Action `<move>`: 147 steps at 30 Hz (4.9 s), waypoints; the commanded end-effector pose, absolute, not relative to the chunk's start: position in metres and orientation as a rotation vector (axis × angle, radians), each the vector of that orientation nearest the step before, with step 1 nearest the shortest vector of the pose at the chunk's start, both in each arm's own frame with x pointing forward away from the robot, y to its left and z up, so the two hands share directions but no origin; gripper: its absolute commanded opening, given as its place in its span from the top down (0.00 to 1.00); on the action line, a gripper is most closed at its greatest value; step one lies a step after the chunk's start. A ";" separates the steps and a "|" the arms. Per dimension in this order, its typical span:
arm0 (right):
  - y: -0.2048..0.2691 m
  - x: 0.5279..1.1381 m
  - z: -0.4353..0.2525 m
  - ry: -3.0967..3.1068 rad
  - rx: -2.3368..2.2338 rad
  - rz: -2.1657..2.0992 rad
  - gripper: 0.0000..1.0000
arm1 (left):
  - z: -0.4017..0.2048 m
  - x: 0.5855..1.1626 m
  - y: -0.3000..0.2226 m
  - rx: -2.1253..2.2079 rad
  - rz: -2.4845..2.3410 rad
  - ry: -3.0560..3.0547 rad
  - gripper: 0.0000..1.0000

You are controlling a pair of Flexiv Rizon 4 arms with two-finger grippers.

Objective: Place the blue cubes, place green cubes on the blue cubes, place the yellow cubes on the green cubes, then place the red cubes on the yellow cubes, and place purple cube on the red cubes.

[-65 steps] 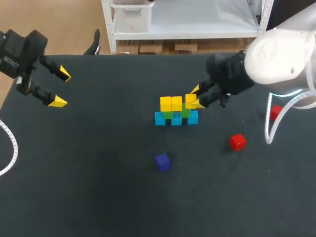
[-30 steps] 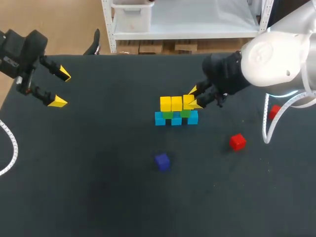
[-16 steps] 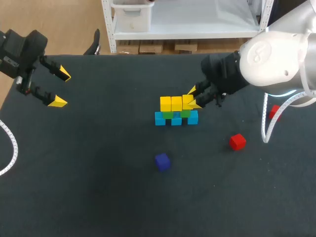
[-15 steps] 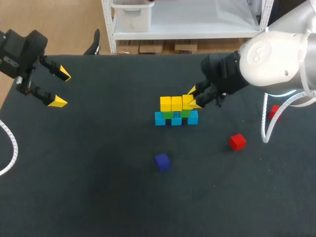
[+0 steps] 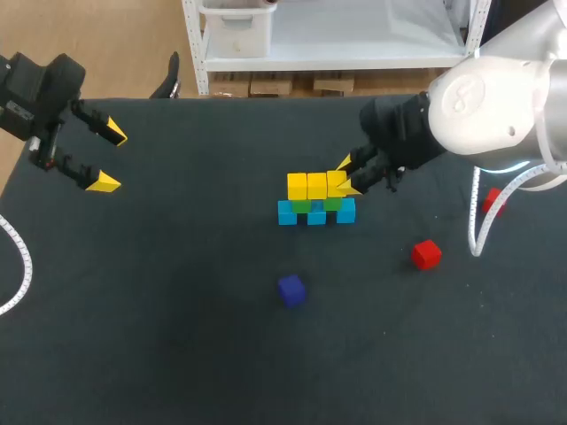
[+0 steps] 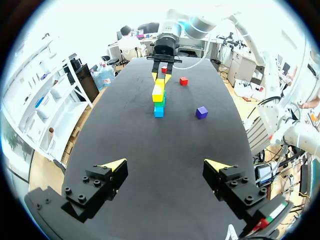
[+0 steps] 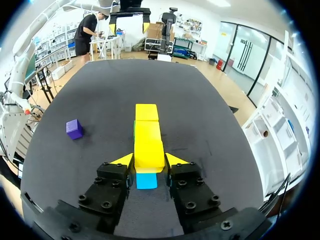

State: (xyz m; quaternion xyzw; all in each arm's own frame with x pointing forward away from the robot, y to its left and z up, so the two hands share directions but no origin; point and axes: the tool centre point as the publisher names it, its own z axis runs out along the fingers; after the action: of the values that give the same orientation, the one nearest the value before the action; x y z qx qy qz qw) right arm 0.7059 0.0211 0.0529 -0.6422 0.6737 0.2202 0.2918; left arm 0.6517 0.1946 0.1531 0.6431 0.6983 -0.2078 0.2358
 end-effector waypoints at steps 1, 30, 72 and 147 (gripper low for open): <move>0.021 0.707 0.052 1.796 -1.715 0.593 1.00 | 0.152 0.651 0.196 1.764 -0.570 1.910 0.00; 0.022 0.708 0.051 1.793 -1.725 0.608 0.48 | 0.152 0.651 0.196 1.764 -0.570 1.910 0.00; -0.186 0.666 0.077 1.879 -1.619 0.410 0.00 | 0.152 0.651 0.196 1.764 -0.570 1.910 0.00; -0.238 0.706 -0.002 2.164 -1.303 0.373 1.00 | 0.152 0.651 0.196 1.764 -0.570 1.910 0.00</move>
State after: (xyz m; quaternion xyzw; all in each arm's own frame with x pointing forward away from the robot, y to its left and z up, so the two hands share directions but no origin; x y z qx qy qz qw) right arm 0.7063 -0.2387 -0.0028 -0.4883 0.8113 0.1411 0.2890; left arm 0.6516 0.1946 0.1531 0.6431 0.6983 -0.2078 0.2358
